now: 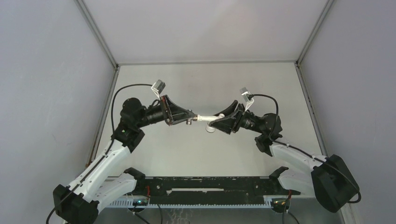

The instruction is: Install the water faucets

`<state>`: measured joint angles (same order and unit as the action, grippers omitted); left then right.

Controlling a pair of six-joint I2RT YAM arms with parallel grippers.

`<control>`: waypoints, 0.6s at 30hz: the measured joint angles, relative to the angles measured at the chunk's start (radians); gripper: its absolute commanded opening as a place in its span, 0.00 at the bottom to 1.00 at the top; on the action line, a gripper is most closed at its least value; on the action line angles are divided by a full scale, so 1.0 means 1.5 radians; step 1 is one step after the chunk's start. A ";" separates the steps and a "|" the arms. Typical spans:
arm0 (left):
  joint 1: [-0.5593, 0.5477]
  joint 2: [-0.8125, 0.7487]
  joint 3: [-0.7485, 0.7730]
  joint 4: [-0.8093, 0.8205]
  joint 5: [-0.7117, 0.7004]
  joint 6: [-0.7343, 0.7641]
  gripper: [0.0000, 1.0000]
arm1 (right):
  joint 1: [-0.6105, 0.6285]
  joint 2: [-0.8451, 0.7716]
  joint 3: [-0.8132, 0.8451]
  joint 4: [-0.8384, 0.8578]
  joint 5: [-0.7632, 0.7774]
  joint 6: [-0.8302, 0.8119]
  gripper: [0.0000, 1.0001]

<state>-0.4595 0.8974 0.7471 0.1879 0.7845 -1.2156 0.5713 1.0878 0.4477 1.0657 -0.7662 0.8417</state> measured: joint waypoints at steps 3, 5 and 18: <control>0.002 0.000 0.000 0.001 0.003 -0.015 0.00 | -0.001 0.033 0.012 0.035 -0.001 0.039 0.20; 0.005 0.001 0.000 -0.010 0.001 -0.030 0.00 | -0.005 0.048 0.013 0.053 -0.003 0.047 0.14; 0.011 -0.032 0.061 -0.209 -0.044 0.196 0.00 | -0.026 0.146 0.124 -0.079 -0.117 0.263 0.00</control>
<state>-0.4427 0.8497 0.8379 -0.1261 0.7185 -0.9218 0.5327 1.3075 0.6342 0.9474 -0.9413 1.2358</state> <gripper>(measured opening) 0.280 0.397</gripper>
